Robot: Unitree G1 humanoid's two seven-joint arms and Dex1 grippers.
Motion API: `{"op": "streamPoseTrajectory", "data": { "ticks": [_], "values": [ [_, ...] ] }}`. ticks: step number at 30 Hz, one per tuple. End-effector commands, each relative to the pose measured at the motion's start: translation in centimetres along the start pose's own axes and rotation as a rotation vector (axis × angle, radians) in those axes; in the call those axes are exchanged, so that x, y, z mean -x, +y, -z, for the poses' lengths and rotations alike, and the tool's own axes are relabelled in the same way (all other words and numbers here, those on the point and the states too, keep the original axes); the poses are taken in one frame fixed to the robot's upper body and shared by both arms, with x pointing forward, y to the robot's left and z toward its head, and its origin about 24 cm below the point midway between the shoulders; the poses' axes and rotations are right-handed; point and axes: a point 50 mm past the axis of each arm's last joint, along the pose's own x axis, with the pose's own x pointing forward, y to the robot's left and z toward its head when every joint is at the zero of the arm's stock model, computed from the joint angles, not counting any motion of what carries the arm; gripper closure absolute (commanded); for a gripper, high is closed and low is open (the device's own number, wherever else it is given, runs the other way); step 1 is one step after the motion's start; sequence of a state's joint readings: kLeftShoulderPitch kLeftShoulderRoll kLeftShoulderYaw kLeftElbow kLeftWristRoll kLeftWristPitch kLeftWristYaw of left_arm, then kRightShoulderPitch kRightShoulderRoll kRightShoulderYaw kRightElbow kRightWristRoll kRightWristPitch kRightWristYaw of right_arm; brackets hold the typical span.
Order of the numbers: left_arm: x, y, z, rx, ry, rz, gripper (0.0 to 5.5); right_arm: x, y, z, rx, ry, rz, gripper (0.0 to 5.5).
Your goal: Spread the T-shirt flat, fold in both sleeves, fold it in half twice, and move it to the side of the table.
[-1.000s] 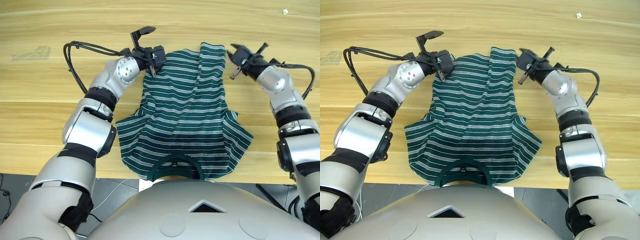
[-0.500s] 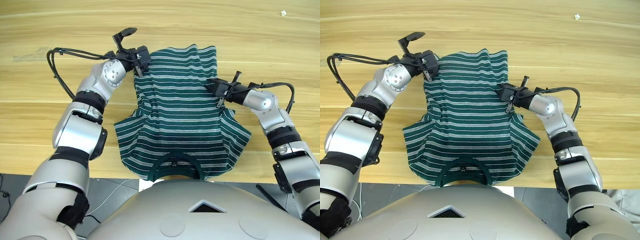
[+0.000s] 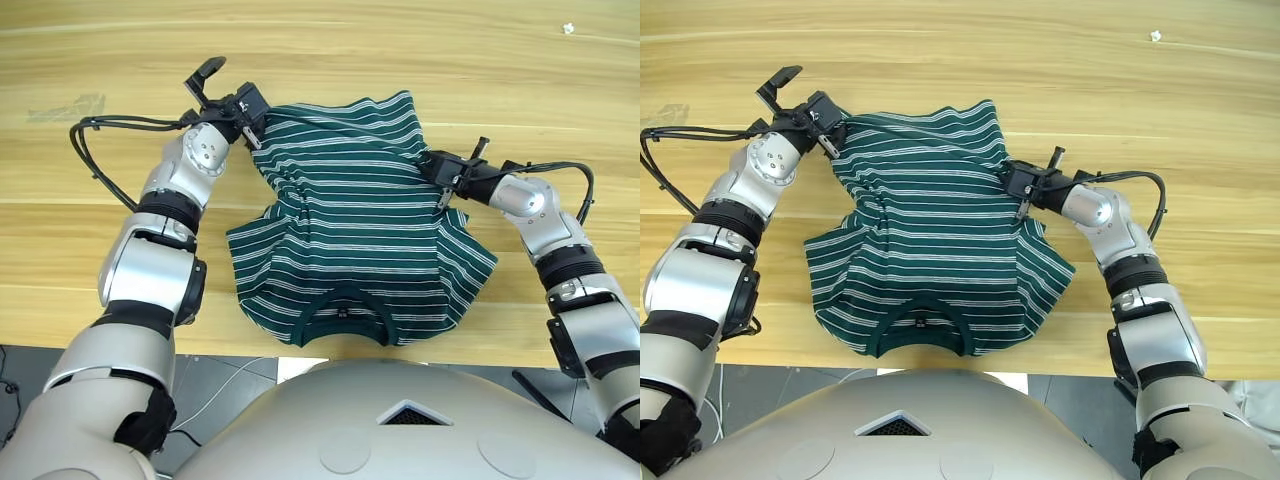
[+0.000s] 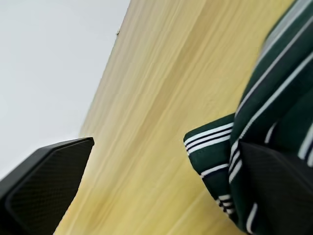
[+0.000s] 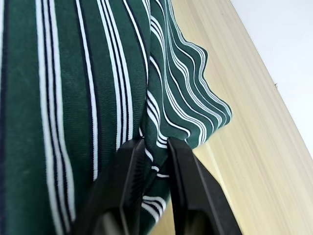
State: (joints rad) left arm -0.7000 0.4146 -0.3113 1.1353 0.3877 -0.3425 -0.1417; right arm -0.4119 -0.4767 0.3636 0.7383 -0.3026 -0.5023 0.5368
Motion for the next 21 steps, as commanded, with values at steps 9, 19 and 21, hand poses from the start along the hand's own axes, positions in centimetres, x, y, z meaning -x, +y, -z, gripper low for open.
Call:
{"op": "streamPoseTrajectory", "data": {
  "ticks": [9, 19, 21],
  "values": [
    [2.1, 6.8, -3.7, 0.689, -0.453, -0.128, 0.1, 0.9, 3.6, 2.3, -0.074, 0.102, -0.088, 4.64],
    [-0.3, 3.7, -1.1, 0.16, 0.011, 0.047, 0.1, 1.1, 3.5, 2.3, -0.073, 0.1, -0.081, 4.64],
    [-0.3, 3.4, -1.3, 0.192, -0.015, 0.092, 0.1, 1.0, 3.5, 2.2, -0.072, 0.099, -0.083, 4.64]
  ]
}}
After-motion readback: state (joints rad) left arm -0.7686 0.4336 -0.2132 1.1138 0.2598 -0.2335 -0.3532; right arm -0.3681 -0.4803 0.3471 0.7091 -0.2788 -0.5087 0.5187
